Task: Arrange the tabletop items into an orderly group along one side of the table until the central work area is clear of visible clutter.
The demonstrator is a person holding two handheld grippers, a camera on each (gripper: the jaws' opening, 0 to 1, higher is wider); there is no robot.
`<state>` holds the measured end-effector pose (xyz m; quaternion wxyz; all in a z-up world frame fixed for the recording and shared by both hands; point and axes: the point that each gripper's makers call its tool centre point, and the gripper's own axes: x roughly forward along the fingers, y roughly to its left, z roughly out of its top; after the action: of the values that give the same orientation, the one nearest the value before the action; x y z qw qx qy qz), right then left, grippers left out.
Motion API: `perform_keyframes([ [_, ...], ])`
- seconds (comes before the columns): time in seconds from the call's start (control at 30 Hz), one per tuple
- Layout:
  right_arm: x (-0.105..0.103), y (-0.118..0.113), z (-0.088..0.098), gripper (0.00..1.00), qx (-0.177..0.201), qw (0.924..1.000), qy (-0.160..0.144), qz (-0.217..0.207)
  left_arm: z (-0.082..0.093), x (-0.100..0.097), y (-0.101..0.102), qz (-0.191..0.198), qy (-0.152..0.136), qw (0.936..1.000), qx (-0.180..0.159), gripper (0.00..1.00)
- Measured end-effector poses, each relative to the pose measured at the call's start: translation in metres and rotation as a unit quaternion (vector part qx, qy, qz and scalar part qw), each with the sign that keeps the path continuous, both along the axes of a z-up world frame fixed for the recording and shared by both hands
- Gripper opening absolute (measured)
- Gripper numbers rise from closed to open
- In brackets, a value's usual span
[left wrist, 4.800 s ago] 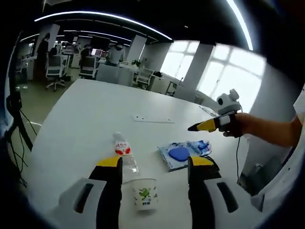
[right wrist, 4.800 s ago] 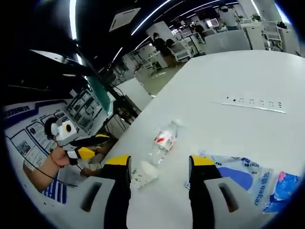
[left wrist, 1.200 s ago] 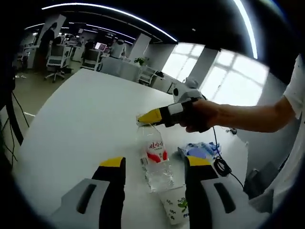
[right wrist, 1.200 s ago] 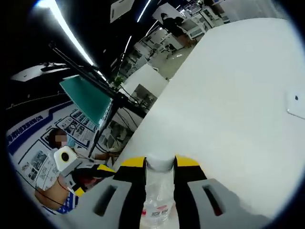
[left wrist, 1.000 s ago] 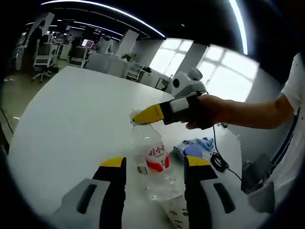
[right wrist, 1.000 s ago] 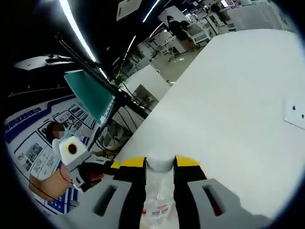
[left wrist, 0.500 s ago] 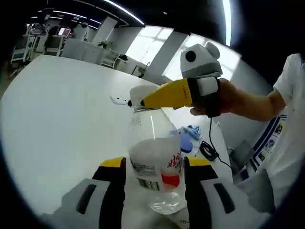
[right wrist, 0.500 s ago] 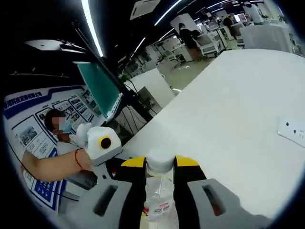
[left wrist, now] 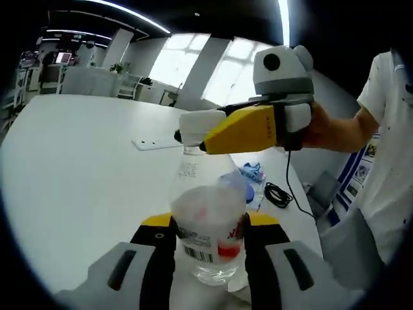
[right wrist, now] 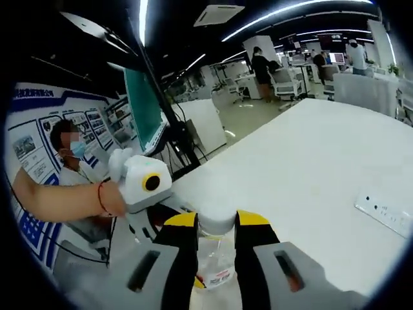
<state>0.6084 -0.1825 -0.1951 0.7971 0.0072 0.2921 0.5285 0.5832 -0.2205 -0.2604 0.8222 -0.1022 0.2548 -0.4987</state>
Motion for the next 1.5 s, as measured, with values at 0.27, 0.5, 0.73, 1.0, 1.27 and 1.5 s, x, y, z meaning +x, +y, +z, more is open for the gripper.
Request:
perform_keyframes([
  [0.27, 0.001, -0.006, 0.007, 0.19, -0.013, 0.9986, -0.048, -0.017, 0.004, 0.009, -0.001, -0.004, -0.032, 0.9993, 0.017, 0.40],
  [0.5, -0.007, -0.007, 0.009, 0.19, -0.038, 0.9929, -0.110, -0.024, 0.004, 0.010, -0.005, -0.017, -0.048, 0.9984, 0.022, 0.40],
  [0.73, -0.009, -0.008, 0.015, 0.19, -0.046, 0.9871, -0.151, -0.029, 0.009, 0.012, -0.005, -0.018, -0.060, 0.9978, 0.019, 0.40],
  [1.0, -0.009, -0.009, 0.014, 0.19, -0.055, 0.9841, -0.167, -0.025, 0.008, 0.012, -0.006, -0.019, -0.062, 0.9977, 0.021, 0.41],
  [1.27, -0.020, -0.012, 0.010, 0.20, -0.076, 0.9766, -0.200, -0.018, 0.004, 0.006, -0.006, -0.028, -0.063, 0.9971, 0.033, 0.42],
  [1.5, -0.021, -0.014, 0.012, 0.20, -0.091, 0.9731, -0.211, -0.017, 0.004, 0.004, -0.007, -0.026, -0.060, 0.9975, 0.029, 0.42],
])
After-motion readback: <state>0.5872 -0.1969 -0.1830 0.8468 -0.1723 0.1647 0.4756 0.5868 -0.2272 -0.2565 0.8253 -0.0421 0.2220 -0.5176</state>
